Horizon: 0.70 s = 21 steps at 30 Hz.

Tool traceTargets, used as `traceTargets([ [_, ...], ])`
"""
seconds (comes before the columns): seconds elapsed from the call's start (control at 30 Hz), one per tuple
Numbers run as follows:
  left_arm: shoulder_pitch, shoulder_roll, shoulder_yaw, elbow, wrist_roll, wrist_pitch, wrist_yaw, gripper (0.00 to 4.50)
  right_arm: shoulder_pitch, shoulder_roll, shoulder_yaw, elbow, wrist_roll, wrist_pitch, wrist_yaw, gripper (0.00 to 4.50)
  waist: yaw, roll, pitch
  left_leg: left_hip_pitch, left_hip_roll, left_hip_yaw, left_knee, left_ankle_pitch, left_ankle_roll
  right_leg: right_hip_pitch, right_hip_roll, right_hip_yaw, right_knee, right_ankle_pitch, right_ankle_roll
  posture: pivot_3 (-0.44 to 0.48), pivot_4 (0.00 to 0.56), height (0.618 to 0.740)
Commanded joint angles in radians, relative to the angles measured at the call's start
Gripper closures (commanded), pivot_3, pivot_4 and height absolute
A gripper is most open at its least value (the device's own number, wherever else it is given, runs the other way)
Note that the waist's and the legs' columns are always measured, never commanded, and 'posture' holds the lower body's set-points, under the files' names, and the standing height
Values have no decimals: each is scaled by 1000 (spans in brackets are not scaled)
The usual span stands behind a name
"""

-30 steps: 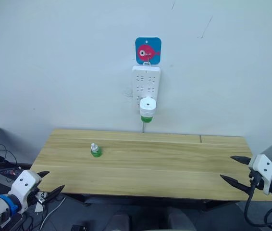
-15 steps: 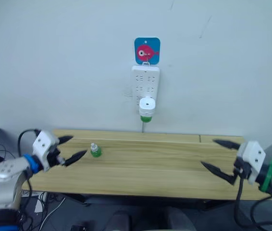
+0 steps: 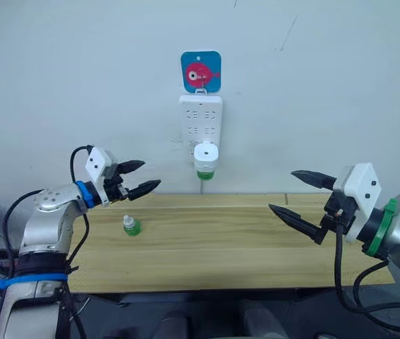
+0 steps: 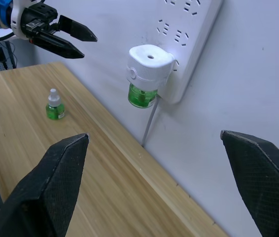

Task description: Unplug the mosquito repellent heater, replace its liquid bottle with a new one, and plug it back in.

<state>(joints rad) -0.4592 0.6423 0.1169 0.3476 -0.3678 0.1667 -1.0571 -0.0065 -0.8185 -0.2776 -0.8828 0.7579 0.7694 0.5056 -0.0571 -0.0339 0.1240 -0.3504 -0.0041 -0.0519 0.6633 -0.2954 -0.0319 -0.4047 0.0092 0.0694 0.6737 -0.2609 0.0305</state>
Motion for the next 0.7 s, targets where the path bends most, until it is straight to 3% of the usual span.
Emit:
traceTargets([
  [0.03, -77, -25, -13, 38, 16, -18, 7, 578, -7, -8, -35, -65, 44, 21, -38, 0, -4, -1, 2, 0, 0, 0, 0, 0, 0, 0, 0, 0, 0, 0, 0, -182, 127, 740],
  [0.4, -305, -126, -34, 339, 82, -125, 11, 578, 4, -8, -35, -133, 86, 62, -119, 0, -57, -4, 19, -2, 0, 0, 0, 0, 0, 0, 1, 0, -1, 0, 1, -246, 145, 740],
  [0.7, -392, -146, -40, 442, 100, -173, -51, 578, 41, -17, -45, -163, 111, 62, -154, 0, -81, -5, 25, -8, -1, -5, 2, 0, 0, -2, 1, -3, -1, 0, 2, -272, 152, 740],
])
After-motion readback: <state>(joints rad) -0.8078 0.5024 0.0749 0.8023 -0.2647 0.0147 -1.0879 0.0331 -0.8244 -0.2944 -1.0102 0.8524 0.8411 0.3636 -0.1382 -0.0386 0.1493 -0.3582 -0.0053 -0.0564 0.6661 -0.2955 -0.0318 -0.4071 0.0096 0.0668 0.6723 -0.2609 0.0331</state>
